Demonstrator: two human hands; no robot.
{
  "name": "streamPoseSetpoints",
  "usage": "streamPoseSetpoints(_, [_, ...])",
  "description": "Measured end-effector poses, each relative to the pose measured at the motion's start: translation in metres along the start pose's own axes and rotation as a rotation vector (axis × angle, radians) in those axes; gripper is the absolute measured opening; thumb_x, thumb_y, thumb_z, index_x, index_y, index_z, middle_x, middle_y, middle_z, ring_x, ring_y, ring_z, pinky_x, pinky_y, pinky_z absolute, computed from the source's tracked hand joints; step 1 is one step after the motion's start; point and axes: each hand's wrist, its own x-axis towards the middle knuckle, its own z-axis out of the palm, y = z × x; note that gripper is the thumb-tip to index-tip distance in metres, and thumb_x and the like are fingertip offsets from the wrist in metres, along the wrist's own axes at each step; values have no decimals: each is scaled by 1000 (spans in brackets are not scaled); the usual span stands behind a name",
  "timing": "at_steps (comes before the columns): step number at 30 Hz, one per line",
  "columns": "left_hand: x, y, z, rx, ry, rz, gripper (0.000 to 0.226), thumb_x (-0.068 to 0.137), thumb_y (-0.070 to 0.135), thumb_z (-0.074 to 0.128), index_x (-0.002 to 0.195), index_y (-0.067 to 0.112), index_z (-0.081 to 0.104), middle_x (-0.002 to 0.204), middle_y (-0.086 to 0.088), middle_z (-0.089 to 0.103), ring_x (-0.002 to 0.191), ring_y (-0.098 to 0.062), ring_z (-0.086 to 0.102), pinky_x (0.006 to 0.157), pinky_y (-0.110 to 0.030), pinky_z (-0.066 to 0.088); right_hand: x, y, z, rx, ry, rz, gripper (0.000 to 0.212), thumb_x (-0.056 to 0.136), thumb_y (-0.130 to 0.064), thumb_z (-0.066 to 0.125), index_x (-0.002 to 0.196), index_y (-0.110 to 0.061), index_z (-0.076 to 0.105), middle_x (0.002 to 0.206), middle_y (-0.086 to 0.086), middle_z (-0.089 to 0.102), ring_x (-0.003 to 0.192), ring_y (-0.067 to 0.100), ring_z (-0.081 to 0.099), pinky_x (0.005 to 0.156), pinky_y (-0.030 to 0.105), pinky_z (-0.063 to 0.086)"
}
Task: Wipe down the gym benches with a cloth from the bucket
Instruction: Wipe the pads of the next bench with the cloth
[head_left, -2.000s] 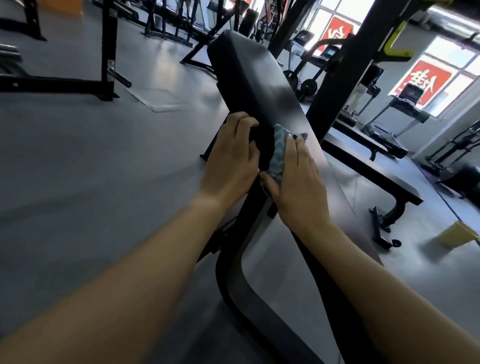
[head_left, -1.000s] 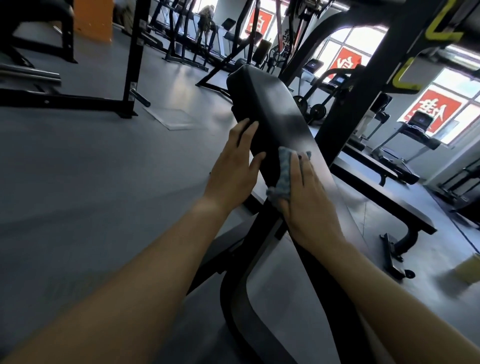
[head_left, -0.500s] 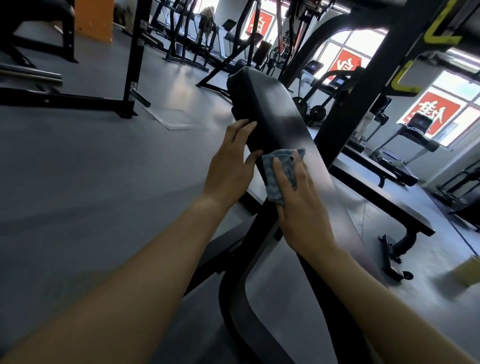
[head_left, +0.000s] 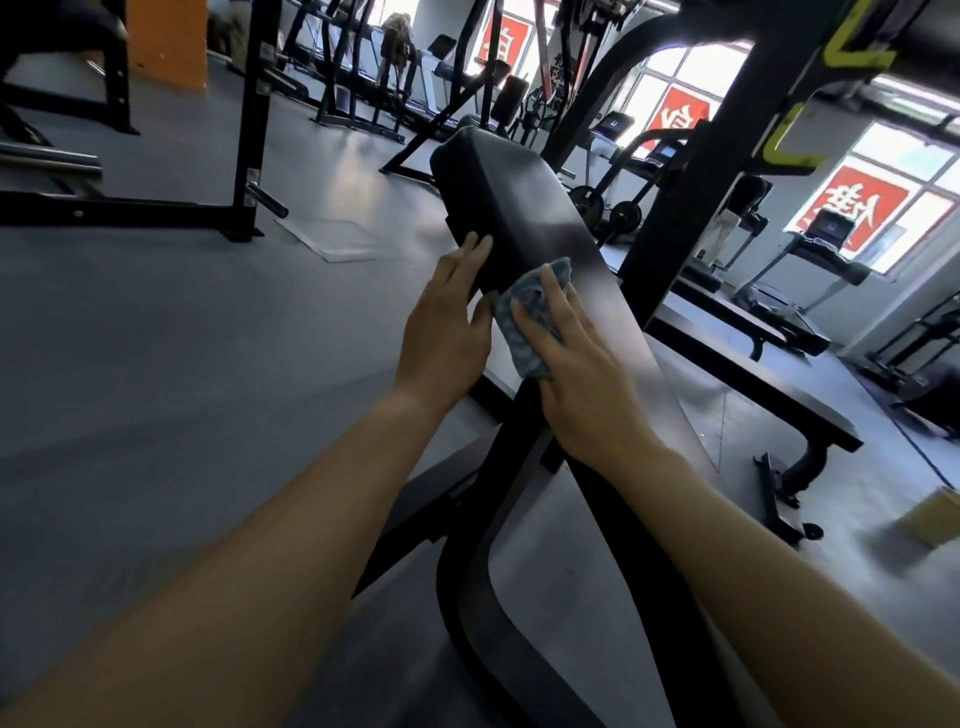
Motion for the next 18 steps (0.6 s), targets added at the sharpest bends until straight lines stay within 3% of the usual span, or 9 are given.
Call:
streamPoseSetpoints(5, [1, 3, 0, -51, 12, -18, 48, 108, 14, 47, 155, 25, 44, 162, 10, 39, 147, -3, 35, 111, -11, 30, -30, 10, -6, -25, -61, -73, 60, 100, -12, 50, 157, -21, 35, 170, -8, -1, 157, 19, -1, 125, 41, 24])
streamPoseSetpoints(11, [0, 4, -2, -116, -24, -58, 51, 108, 9, 44, 156, 25, 41, 163, 11, 35, 148, -1, 32, 115, -13, 28, 21, 1, -18, -14, -74, -51, 60, 102, -16, 45, 159, -23, 30, 170, -7, -1, 157, 16, 4, 123, 31, 20])
streamPoseSetpoints(15, [0, 7, 3, -201, 1, -117, 60, 102, 7, 47, 158, 23, 34, 160, 10, 36, 145, -4, 37, 120, -32, 36, 66, -7, -31, 53, -86, 0, 65, 99, -14, 44, 159, -32, 28, 170, -11, 2, 153, 17, 21, 113, 27, 32])
streamPoseSetpoints(18, [0, 7, 5, -300, 12, -188, 75, 92, 17, 55, 160, 25, 24, 160, 8, 34, 144, -6, 40, 118, -40, 41, 66, -9, -25, 178, -21, 16, 57, 99, -12, 48, 153, -31, 42, 169, -12, 8, 153, 17, 23, 118, 30, 33])
